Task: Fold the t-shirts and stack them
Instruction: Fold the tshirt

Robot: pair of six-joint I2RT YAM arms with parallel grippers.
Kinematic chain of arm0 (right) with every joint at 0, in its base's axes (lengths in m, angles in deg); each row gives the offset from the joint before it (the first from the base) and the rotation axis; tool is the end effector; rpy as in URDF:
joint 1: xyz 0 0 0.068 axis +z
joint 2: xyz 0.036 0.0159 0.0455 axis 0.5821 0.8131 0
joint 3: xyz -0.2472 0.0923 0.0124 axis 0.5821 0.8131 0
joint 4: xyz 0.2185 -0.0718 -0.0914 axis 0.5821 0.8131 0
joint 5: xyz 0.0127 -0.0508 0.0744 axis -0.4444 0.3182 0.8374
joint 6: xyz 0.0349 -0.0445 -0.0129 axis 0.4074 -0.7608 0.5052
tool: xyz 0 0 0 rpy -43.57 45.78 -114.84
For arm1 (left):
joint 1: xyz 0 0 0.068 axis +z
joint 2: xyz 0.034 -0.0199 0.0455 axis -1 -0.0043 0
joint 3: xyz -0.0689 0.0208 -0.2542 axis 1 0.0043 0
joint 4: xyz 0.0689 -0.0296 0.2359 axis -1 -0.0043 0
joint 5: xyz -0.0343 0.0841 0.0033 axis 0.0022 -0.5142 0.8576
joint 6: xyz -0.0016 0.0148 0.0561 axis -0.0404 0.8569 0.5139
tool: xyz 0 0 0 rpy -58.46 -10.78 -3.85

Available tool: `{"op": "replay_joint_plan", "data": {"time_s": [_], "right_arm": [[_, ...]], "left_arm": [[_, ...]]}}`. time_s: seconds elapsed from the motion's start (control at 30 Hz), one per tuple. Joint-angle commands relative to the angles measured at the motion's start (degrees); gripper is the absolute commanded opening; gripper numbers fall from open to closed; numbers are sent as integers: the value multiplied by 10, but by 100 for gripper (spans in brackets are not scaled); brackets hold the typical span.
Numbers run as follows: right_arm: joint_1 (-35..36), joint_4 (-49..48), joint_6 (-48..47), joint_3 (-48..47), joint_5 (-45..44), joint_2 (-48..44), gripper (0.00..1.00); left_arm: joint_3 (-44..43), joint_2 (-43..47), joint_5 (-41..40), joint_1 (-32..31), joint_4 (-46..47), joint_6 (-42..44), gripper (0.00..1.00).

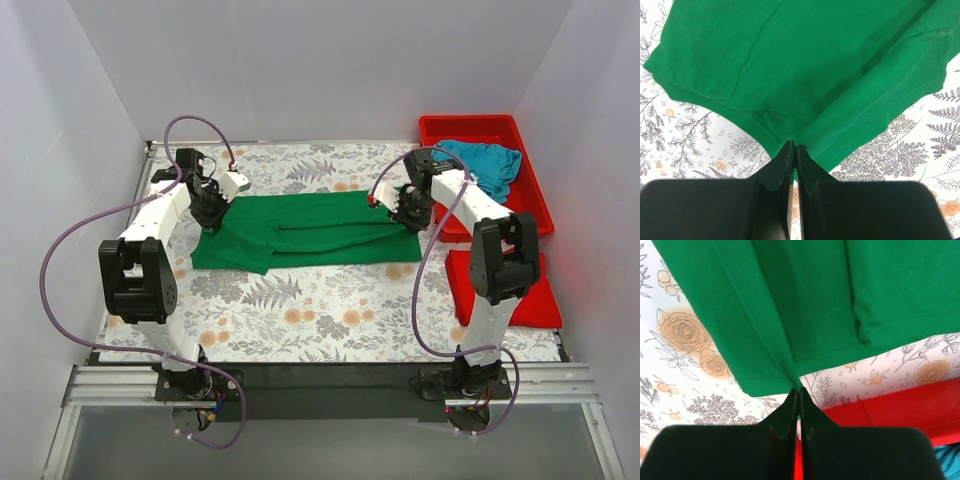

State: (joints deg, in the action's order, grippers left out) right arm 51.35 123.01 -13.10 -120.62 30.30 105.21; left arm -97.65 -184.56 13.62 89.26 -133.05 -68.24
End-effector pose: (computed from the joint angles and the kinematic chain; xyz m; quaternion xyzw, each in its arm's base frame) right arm 0.3503 0.1046 0.2152 -0.6205 0.7695 0.0110 0.1506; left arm 0.3356 -0.0142 0.2404 0.1155 0.9703 -0.1201 0.1754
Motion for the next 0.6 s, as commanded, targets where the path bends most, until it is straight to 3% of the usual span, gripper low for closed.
{"op": "replay_joint_plan", "data": {"time_s": [0.0,0.57], "right_arm": [[-5,16,-53,-37,-10,12,1],[-15,17,-68,-73,-17,62,1]], "left_arm": [[-23,-1,4,3,22,-3,0],[-36,-36,5,27,40,-9,0]]}}
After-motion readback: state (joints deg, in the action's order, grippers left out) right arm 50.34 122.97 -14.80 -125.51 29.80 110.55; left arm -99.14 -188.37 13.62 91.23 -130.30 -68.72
